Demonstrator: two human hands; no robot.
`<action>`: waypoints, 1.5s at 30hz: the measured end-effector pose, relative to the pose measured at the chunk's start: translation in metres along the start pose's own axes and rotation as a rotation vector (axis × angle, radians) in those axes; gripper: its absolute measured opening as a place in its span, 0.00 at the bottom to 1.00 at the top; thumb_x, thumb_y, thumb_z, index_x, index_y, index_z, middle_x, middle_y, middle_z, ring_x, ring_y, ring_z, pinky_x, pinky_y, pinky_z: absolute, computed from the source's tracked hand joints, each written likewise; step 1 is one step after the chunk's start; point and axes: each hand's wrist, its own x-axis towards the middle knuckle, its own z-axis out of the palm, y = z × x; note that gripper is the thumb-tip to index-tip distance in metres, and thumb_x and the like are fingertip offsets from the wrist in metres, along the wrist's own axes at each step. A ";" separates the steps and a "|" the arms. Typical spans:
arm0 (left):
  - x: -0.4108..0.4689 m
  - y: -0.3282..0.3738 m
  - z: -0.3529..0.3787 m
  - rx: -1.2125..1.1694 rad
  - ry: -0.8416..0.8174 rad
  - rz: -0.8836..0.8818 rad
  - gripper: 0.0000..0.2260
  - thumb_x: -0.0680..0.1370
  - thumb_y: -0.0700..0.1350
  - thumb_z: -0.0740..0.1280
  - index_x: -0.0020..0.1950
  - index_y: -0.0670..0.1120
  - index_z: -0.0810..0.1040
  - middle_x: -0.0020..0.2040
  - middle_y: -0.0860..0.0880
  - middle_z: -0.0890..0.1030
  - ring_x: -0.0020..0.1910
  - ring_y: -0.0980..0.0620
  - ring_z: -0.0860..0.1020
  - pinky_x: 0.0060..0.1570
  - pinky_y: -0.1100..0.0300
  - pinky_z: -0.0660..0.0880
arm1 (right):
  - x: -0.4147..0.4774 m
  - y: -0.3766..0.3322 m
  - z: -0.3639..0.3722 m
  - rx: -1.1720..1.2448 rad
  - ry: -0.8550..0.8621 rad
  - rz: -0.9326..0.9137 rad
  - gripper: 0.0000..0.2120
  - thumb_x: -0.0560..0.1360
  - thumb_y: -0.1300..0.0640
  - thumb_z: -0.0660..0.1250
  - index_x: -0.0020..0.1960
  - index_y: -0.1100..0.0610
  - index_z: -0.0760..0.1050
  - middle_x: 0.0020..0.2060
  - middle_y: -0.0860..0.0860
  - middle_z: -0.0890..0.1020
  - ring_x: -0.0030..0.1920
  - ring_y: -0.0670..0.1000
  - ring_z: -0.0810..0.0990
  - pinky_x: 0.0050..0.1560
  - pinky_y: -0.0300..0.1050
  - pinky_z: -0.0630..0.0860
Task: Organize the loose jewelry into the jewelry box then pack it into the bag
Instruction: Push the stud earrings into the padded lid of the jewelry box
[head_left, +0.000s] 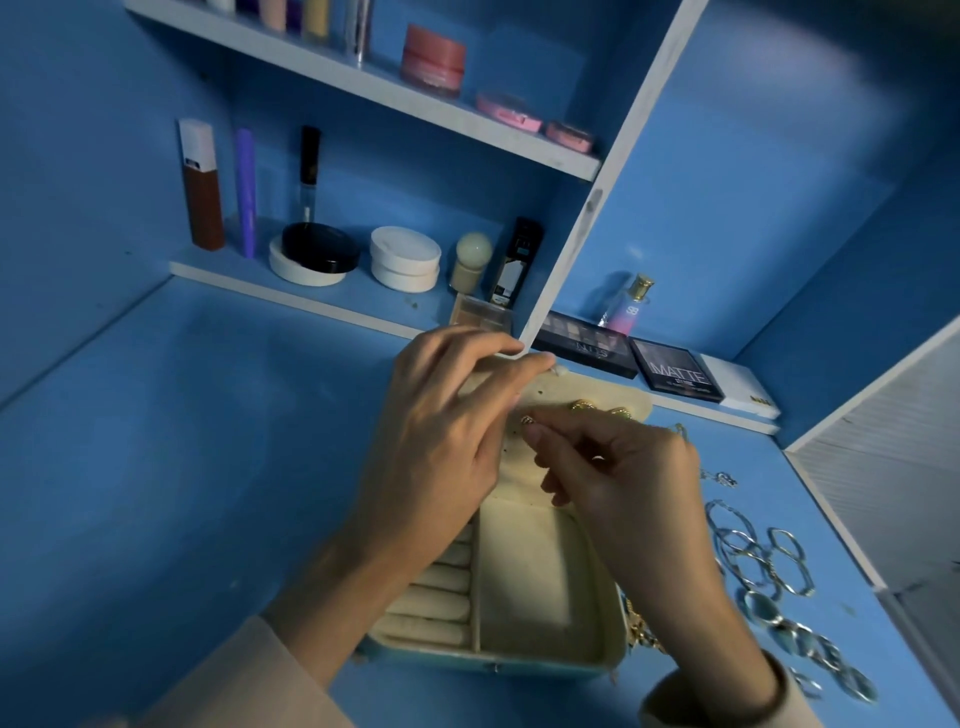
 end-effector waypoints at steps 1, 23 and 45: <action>0.000 0.000 0.000 0.002 0.001 0.002 0.16 0.73 0.36 0.68 0.61 0.45 0.79 0.55 0.46 0.78 0.57 0.49 0.71 0.59 0.56 0.69 | 0.001 0.001 0.000 -0.015 0.011 -0.002 0.08 0.71 0.59 0.72 0.39 0.46 0.81 0.28 0.47 0.79 0.27 0.49 0.76 0.32 0.43 0.76; 0.001 0.004 -0.003 -0.010 0.025 0.010 0.14 0.74 0.38 0.67 0.59 0.44 0.80 0.53 0.47 0.79 0.55 0.49 0.73 0.58 0.57 0.69 | 0.004 0.011 0.010 -0.333 0.354 -0.209 0.06 0.69 0.51 0.70 0.39 0.52 0.78 0.24 0.42 0.67 0.27 0.49 0.70 0.29 0.44 0.67; 0.000 0.004 -0.002 0.043 0.047 0.029 0.08 0.76 0.45 0.69 0.54 0.45 0.81 0.46 0.47 0.78 0.48 0.46 0.73 0.51 0.52 0.69 | -0.008 0.080 -0.076 -0.269 -0.091 0.133 0.10 0.72 0.60 0.70 0.38 0.45 0.79 0.30 0.51 0.79 0.33 0.48 0.76 0.34 0.33 0.70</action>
